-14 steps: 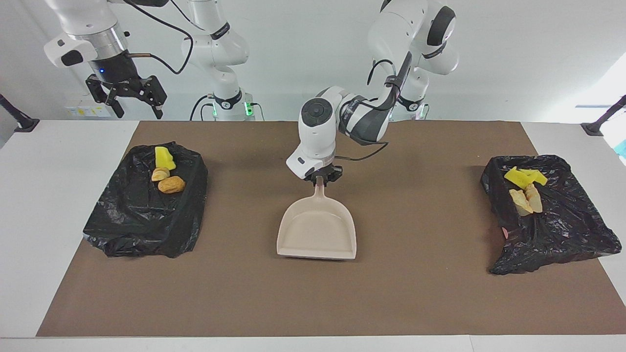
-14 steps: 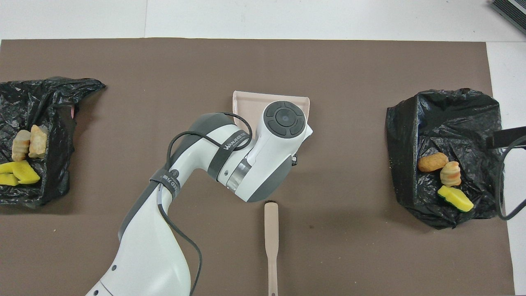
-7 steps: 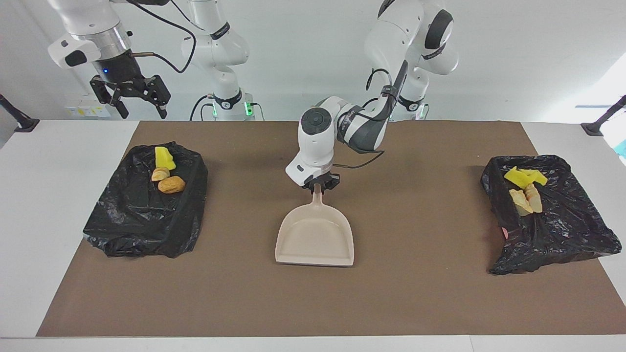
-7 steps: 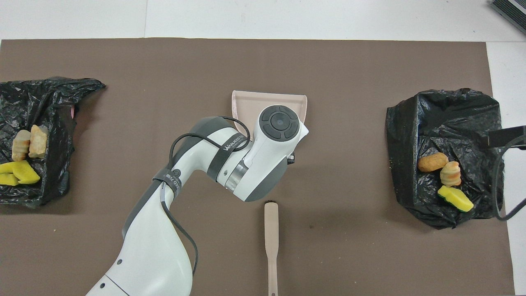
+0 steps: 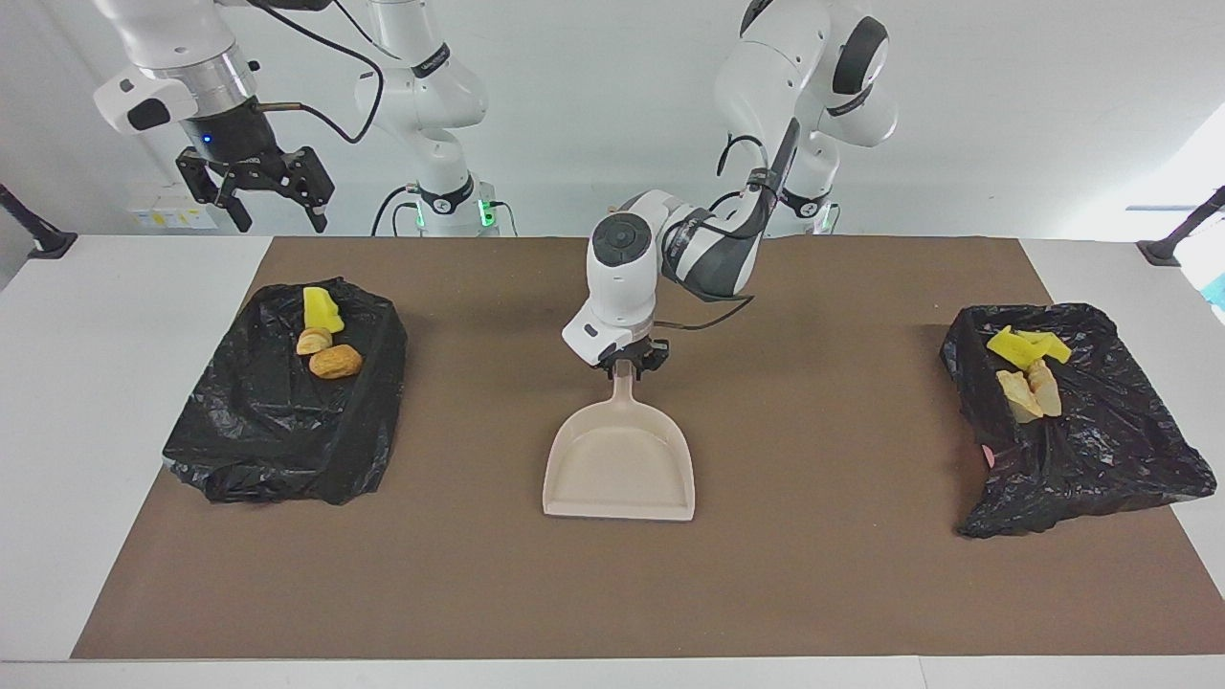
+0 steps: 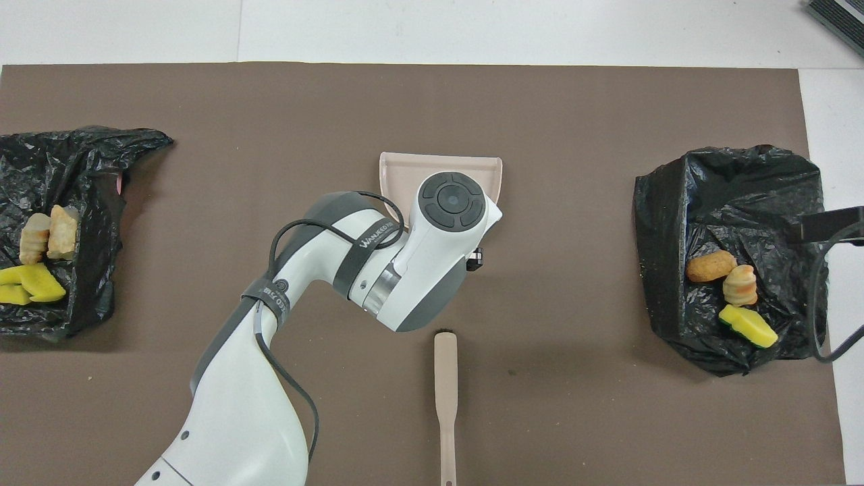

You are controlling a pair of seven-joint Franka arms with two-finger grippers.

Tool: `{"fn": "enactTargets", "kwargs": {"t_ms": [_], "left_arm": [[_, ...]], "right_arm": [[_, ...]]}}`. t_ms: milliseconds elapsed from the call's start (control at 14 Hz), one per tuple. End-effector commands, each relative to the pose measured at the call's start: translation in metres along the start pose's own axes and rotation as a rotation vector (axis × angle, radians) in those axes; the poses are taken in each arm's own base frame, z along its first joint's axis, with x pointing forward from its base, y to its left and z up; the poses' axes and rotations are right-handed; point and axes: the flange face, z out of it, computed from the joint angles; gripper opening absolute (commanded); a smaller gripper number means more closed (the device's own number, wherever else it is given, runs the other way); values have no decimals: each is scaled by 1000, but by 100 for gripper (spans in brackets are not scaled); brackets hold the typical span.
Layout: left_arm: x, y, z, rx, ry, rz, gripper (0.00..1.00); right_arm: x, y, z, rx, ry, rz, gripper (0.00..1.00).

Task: Sweep and dump trash in bin
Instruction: 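Carry the empty dustpan with the left gripper to the table center and lower it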

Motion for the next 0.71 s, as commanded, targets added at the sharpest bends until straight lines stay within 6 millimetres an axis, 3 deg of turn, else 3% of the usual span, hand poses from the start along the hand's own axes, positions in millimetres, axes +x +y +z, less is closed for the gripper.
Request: {"fn": "enactTargets", "kwargs": {"t_ms": [0,142,427,569,641], "left_arm": [[4,-41,-45,-36,23,-54,100],[11,-66,-71,-54,48,-91,100],[36,-115,-74,-55,49,-176,100],[48,-142,-86,-56,74,-207,100],[56,-168,-99,-57,90,-236,100]], "right_arm": [[-2,-3,-4,14,4,14,100],[-2,-3,-4,13,4,14,100],[-3,-2,-5,1,-1,8,100],[-3,-2,-6,1,5,-24,100],[-3,-2,-6,-1,7,-37,100]]}}
